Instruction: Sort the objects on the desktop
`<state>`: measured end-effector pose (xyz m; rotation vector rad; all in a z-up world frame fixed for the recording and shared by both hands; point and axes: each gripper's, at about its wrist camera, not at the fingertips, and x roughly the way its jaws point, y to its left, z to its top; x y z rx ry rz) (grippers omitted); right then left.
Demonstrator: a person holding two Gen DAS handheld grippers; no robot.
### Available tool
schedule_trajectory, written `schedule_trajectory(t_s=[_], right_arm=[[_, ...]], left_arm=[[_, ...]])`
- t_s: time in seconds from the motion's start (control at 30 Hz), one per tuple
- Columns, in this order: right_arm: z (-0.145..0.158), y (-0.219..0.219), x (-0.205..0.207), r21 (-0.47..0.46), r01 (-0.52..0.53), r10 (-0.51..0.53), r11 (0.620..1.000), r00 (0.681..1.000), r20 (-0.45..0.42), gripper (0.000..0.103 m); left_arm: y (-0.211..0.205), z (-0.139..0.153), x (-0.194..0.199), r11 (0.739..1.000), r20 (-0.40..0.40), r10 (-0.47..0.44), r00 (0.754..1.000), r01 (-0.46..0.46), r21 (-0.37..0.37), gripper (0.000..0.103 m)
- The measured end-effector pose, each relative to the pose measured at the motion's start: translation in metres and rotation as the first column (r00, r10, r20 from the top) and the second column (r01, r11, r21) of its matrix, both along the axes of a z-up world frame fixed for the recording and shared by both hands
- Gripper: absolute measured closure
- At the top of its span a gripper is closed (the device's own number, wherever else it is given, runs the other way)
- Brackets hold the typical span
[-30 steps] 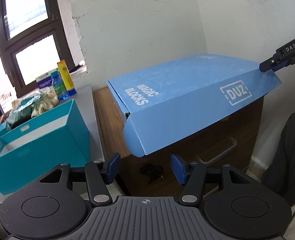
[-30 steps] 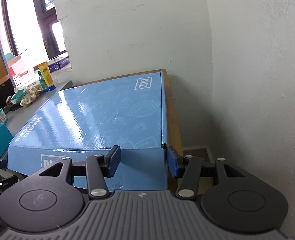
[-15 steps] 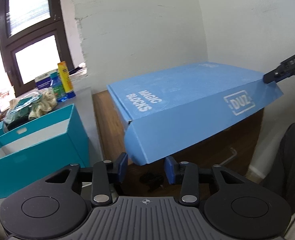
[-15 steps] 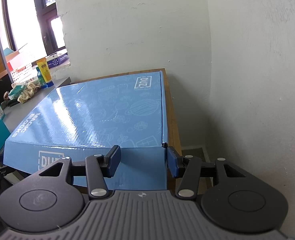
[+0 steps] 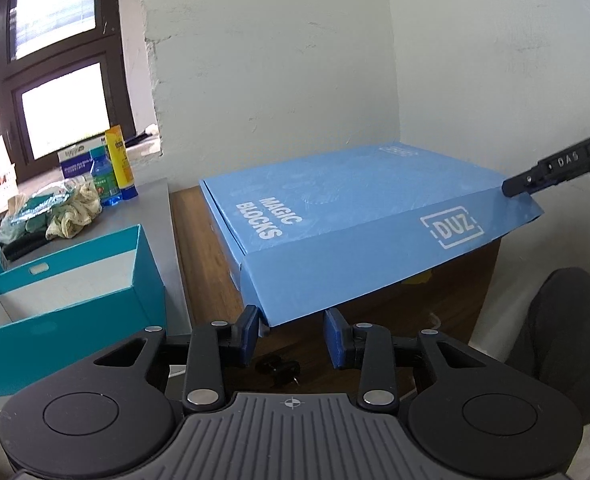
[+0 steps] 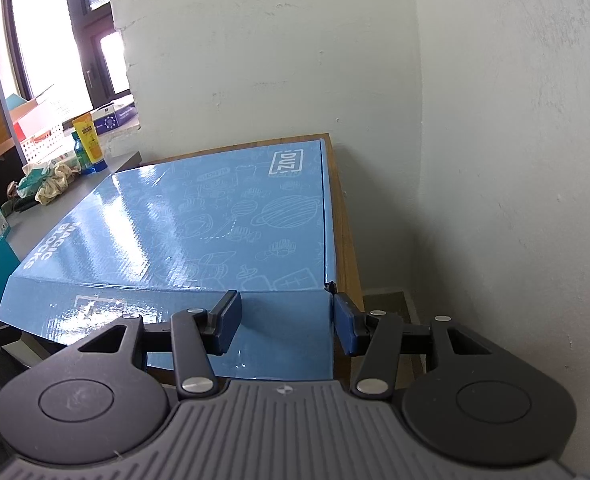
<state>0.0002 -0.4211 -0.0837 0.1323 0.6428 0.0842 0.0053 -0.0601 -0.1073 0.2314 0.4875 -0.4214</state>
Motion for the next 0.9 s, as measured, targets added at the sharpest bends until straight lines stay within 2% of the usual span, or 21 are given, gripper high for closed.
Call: schedule_trajectory(t_s=[0.13, 0.57, 0.73, 0.9], right_arm=[[0.001, 0.0, 0.0, 0.003, 0.001, -0.001, 1.0, 1.0, -0.004, 0.046], [0.003, 0.001, -0.001, -0.006, -0.002, 0.001, 1.0, 1.0, -0.012, 0.046], [0.004, 0.002, -0.002, -0.009, -0.002, 0.002, 1.0, 1.0, -0.011, 0.045], [0.003, 0.004, -0.004, -0.021, -0.003, 0.003, 1.0, 1.0, -0.01, 0.045]], left_arm=[[0.003, 0.005, 0.003, 1.0, -0.038, 0.006, 0.999, -0.007, -0.027, 0.065], [0.004, 0.012, 0.008, 0.999, -0.096, 0.019, 0.995, -0.024, -0.049, 0.065], [0.008, 0.014, 0.009, 0.996, -0.121, 0.016, 0.993, -0.027, -0.085, 0.065], [0.004, 0.004, 0.01, 0.998, -0.12, 0.026, 0.992, -0.032, -0.055, 0.064]])
